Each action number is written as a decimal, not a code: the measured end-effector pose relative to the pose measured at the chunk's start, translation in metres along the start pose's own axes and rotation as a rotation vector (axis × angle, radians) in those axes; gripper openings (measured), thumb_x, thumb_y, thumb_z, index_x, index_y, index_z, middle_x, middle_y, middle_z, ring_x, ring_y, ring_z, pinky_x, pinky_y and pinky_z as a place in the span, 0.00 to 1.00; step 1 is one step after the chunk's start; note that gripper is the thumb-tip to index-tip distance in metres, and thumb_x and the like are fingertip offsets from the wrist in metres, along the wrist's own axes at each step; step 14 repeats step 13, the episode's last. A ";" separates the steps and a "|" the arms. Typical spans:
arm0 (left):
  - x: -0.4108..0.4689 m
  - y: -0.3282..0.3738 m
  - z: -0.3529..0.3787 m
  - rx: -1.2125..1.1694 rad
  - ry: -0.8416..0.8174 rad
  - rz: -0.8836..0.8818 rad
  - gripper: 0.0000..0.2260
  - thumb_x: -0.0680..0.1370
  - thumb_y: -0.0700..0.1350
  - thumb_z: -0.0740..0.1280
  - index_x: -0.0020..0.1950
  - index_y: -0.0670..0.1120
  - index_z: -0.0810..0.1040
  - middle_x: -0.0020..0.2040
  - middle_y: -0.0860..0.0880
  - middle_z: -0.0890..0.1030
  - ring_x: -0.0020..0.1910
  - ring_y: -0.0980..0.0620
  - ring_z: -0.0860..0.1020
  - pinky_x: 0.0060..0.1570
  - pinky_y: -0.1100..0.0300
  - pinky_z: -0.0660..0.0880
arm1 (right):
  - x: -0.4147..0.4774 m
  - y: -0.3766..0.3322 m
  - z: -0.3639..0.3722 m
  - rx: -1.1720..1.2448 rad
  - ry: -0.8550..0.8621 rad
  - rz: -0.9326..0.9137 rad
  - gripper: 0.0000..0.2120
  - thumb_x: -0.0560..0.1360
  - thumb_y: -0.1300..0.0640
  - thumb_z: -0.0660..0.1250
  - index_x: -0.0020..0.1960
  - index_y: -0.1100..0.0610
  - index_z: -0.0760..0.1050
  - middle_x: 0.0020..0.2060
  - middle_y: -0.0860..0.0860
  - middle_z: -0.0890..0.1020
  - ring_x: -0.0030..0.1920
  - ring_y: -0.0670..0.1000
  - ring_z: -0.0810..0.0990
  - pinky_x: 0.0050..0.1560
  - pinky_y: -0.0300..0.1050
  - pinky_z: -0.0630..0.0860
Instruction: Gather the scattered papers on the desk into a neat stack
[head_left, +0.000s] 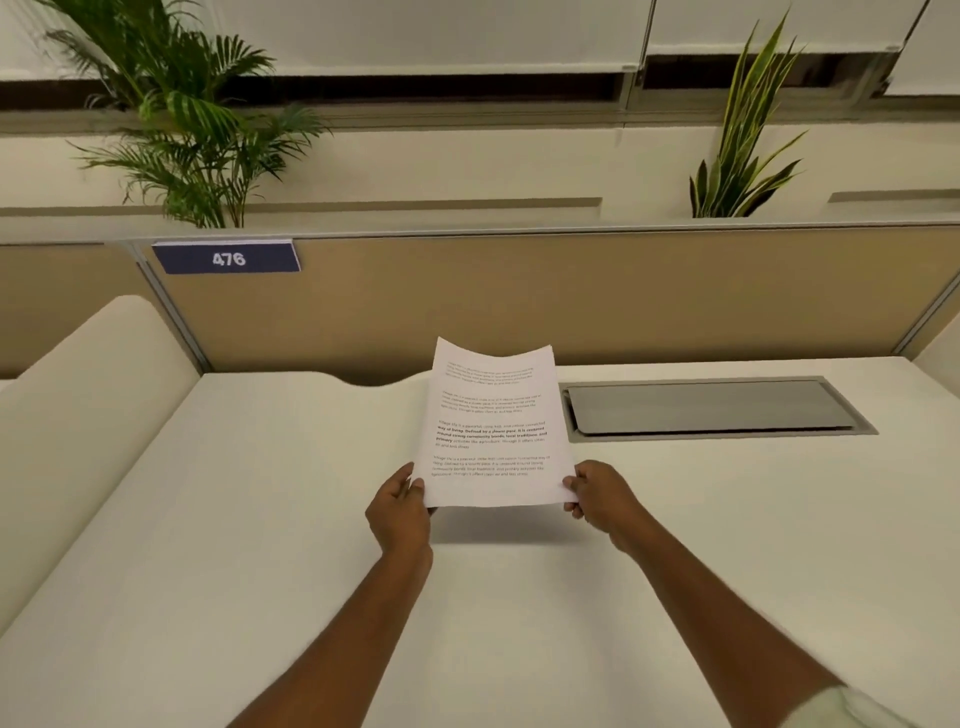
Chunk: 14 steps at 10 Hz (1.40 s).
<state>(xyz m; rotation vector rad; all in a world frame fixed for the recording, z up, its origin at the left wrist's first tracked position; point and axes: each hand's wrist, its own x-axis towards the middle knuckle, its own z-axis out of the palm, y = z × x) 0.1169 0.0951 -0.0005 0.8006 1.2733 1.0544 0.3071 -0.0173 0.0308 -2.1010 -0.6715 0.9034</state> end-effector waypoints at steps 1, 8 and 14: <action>0.022 -0.010 0.020 0.066 0.014 -0.008 0.14 0.77 0.33 0.65 0.63 0.40 0.77 0.57 0.44 0.80 0.51 0.45 0.79 0.49 0.52 0.80 | 0.034 -0.001 0.002 -0.074 0.011 0.015 0.13 0.80 0.63 0.56 0.37 0.57 0.65 0.45 0.54 0.75 0.32 0.48 0.75 0.29 0.35 0.68; 0.032 -0.028 0.040 0.423 0.166 0.064 0.15 0.76 0.34 0.64 0.63 0.39 0.78 0.61 0.40 0.81 0.60 0.42 0.78 0.56 0.59 0.70 | 0.072 0.034 0.029 -0.289 0.149 -0.038 0.01 0.78 0.62 0.57 0.48 0.60 0.66 0.48 0.56 0.78 0.44 0.56 0.75 0.43 0.43 0.67; 0.023 -0.011 -0.009 0.793 0.007 0.269 0.16 0.80 0.40 0.60 0.65 0.33 0.73 0.64 0.35 0.78 0.66 0.38 0.73 0.66 0.50 0.67 | 0.031 0.056 0.015 -0.547 0.289 -0.099 0.12 0.81 0.54 0.51 0.54 0.61 0.67 0.50 0.60 0.81 0.51 0.61 0.80 0.42 0.46 0.68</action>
